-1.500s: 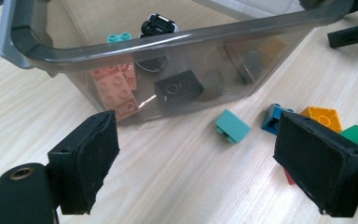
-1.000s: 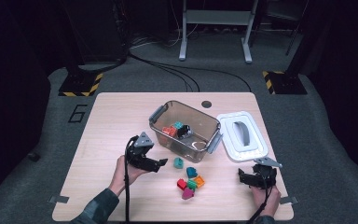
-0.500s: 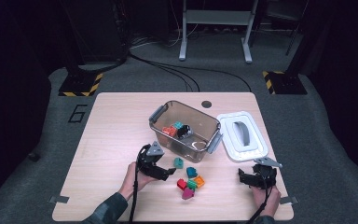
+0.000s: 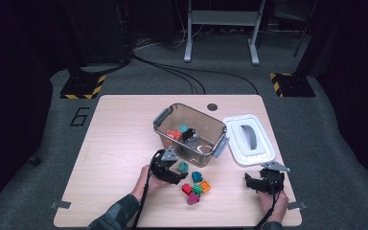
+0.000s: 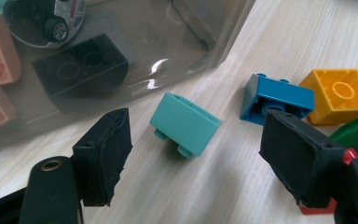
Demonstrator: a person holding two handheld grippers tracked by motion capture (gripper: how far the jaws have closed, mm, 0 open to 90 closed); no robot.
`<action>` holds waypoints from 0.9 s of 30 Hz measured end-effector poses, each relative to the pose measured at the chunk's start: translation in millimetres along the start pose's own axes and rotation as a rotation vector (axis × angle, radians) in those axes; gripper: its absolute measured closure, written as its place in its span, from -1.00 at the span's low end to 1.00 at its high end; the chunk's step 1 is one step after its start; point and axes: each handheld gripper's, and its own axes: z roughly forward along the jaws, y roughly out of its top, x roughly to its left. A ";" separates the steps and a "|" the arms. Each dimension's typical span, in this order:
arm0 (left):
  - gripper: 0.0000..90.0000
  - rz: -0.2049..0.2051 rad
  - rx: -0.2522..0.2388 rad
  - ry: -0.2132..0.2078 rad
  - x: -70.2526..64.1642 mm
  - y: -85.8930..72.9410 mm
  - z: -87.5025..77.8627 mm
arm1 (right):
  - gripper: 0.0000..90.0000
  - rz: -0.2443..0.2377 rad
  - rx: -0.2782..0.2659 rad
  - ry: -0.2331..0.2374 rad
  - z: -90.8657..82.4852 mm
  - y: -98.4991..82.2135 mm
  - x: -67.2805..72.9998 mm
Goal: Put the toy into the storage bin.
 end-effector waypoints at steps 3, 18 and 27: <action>-0.38 0.001 0.002 -0.019 0.0 -0.1 1.9 | -0.80 0.000 0.000 0.000 0.0 0.0 0.0; -0.12 0.037 0.014 -0.028 -3.5 2.9 1.1 | -0.80 0.001 0.001 0.001 0.1 0.1 0.0; -0.11 0.020 0.011 -0.003 -7.9 10.0 6.9 | -0.80 0.000 0.000 0.001 0.1 0.1 -0.1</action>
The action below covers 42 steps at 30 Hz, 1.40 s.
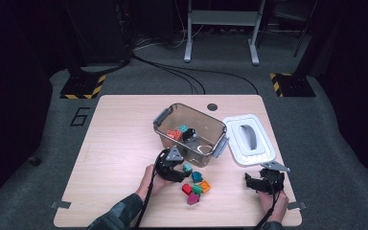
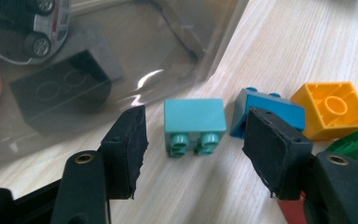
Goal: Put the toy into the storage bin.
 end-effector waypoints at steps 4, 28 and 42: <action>0.00 -0.003 0.018 0.010 -0.8 -0.1 2.8 | -0.80 0.000 0.000 0.000 0.0 0.0 0.0; 0.31 -0.023 -0.009 0.018 0.7 -6.7 -14.3 | -0.79 0.001 0.000 0.000 -0.1 0.0 -0.1; 0.31 -0.043 -0.029 0.044 10.6 -8.0 -42.5 | -0.79 0.001 -0.001 -0.001 -0.1 -0.1 0.0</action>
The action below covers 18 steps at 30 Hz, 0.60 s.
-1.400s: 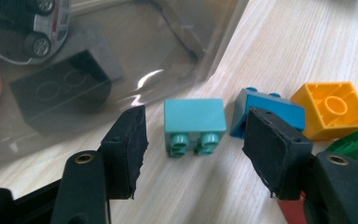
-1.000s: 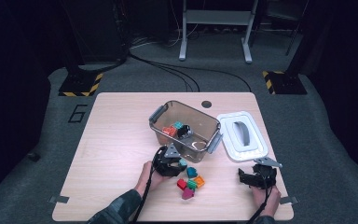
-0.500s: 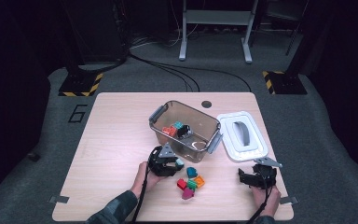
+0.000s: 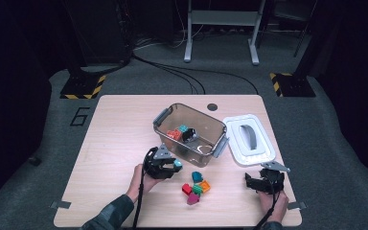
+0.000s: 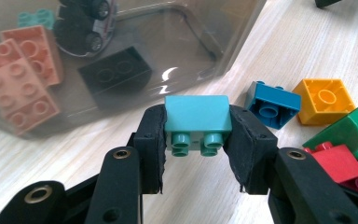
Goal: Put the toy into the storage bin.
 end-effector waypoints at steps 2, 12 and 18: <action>0.31 -0.003 -0.005 0.002 1.1 -0.3 -1.8 | -0.79 0.000 0.000 0.000 0.0 0.0 0.0; 0.31 -0.029 -0.041 0.041 14.2 0.4 -26.3 | -0.79 0.000 0.000 0.000 0.0 0.0 0.0; 0.31 -0.040 -0.050 0.050 22.5 4.4 -41.4 | -0.79 -0.001 0.000 -0.001 0.0 0.0 0.0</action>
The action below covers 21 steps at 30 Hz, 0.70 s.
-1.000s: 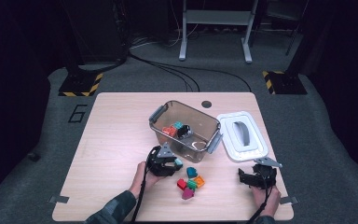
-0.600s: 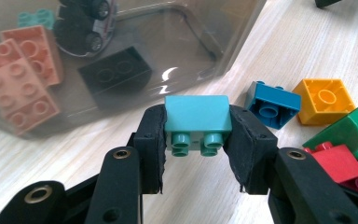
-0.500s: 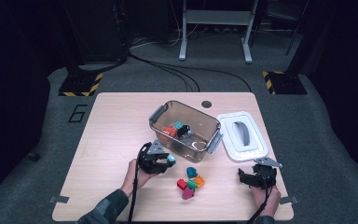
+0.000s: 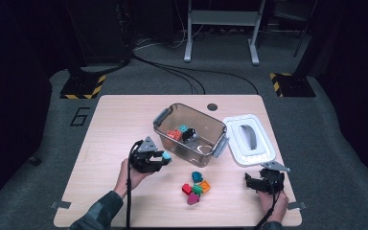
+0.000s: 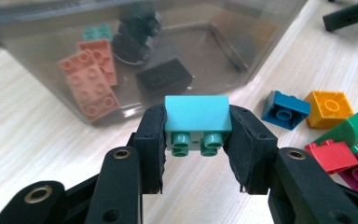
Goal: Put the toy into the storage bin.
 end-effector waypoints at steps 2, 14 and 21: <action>0.31 0.000 -0.006 0.003 3.1 2.0 -4.4 | -0.79 0.000 0.000 0.000 0.0 0.0 0.0; 0.31 -0.019 -0.033 0.018 14.2 11.6 -20.8 | -0.79 0.003 0.001 -0.001 0.0 0.1 0.3; 0.31 -0.017 -0.036 0.023 18.3 19.8 -30.0 | -0.79 0.000 0.000 -0.001 0.1 0.1 0.0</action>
